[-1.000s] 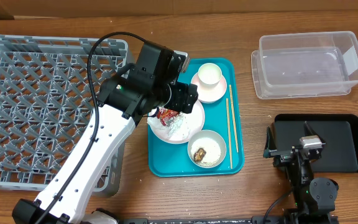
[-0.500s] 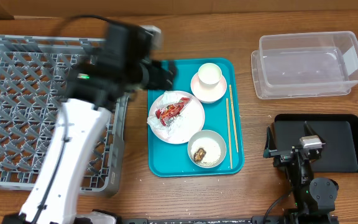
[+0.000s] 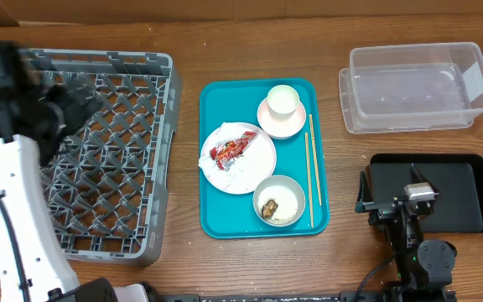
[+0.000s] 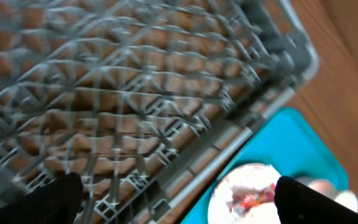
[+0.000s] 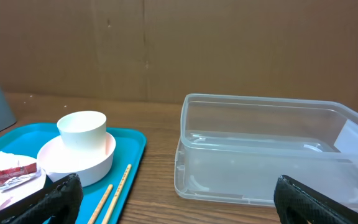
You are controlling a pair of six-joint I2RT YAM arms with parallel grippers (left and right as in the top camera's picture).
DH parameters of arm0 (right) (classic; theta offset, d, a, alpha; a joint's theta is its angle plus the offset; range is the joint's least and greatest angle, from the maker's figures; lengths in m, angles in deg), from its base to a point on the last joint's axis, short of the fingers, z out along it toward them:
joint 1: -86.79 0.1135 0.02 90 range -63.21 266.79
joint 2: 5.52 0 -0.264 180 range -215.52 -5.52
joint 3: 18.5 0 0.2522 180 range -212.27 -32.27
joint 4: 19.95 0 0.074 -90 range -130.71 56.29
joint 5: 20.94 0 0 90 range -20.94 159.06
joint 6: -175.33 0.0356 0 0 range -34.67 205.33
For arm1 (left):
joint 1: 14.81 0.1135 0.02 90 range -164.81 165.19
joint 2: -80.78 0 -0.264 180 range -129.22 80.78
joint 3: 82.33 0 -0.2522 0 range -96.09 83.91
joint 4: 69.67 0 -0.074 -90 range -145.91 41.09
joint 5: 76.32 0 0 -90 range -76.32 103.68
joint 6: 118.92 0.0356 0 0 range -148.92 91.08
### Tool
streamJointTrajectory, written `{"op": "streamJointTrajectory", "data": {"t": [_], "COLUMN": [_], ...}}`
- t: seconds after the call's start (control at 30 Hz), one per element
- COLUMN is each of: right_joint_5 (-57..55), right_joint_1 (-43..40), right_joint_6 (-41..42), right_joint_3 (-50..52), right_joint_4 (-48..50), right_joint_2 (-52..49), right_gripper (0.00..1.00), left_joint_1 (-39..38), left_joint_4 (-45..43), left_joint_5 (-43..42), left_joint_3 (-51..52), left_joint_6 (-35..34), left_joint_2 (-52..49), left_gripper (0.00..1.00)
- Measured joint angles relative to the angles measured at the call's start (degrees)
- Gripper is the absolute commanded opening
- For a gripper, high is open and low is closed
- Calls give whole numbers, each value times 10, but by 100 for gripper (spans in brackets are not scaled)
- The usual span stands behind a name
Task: Sort waste into correct bins and load items into the dishwasher
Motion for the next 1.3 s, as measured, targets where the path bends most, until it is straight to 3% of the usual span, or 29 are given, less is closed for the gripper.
{"op": "streamJointTrajectory", "data": {"t": [0.07, 0.2, 0.4, 0.6, 0.77, 1.07, 1.3], "right_joint_5": [26, 204, 620, 791, 778, 542, 375], "right_joint_1": [0, 0, 1, 3, 4, 3, 4], "right_joint_6": [0, 1, 3, 14, 17, 28, 28], "right_joint_3": [0, 0, 0, 0, 0, -14, -161], "right_joint_4": [9, 61, 343, 500, 480, 404, 322], "right_joint_2": [0, 0, 0, 1, 1, -2, -75], "right_gripper": [100, 100, 100, 100, 100, 100, 100], "left_joint_1": [20, 30, 30, 30, 30, 30, 30], "left_joint_4": [1, 1, 3, 3, 2, 3, 3], "left_joint_5": [0, 0, 0, 0, 0, 0, 0], "left_joint_3": [0, 0, 0, 0, 0, 0, 0], "left_joint_6": [-13, -27, -35, -37, -37, -37, -37], "left_joint_2": [0, 0, 0, 0, 0, 0, 0], "left_gripper": [100, 100, 100, 100, 100, 100, 100]}}
